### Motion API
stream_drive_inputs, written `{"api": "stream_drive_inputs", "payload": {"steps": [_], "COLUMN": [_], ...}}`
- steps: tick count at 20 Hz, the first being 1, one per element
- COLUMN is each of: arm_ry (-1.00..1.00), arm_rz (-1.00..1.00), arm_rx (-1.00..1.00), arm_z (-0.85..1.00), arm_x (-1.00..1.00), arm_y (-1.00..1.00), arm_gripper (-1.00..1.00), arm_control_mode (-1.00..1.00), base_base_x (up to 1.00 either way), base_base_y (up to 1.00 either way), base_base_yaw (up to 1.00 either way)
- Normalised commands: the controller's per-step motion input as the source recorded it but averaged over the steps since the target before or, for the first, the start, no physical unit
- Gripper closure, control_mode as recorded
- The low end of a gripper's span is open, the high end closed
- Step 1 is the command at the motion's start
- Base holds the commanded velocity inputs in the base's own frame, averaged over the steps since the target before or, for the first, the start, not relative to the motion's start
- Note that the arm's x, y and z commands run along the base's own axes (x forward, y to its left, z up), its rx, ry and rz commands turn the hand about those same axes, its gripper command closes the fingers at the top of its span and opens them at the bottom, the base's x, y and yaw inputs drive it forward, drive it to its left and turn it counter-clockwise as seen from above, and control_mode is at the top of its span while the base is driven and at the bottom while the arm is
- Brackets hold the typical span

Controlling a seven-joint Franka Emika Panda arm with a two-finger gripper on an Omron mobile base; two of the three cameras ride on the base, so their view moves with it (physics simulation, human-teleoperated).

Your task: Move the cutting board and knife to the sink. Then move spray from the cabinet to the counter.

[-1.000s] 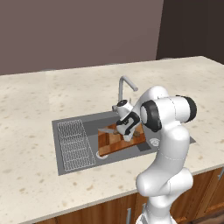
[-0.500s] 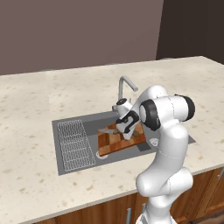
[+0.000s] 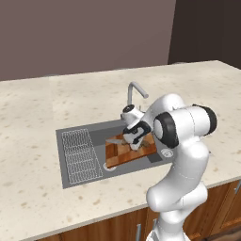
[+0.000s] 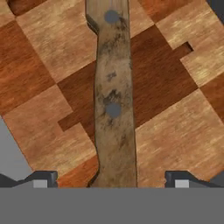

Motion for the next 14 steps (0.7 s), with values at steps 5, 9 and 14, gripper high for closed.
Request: {"api": "stream_drive_inputs", "payload": {"steps": [5, 9, 14], "arm_ry": [-0.06, -0.01, 0.0], "arm_rz": [-0.07, -0.11, -0.13], "arm_rx": [0.0, 0.0, 0.0], "arm_z": [0.49, 0.46, 0.55], "arm_x": [-0.48, -0.74, -0.84], "arm_y": [0.36, 0.28, 0.15], "arm_gripper": [-1.0, -1.0, -1.0], "arm_control_mode": [-1.0, -1.0, -1.0], "base_base_x": [0.0, 0.0, 0.0], "base_base_y": [0.0, 0.0, 0.0], "base_base_yaw": [0.0, 0.0, 0.0]}}
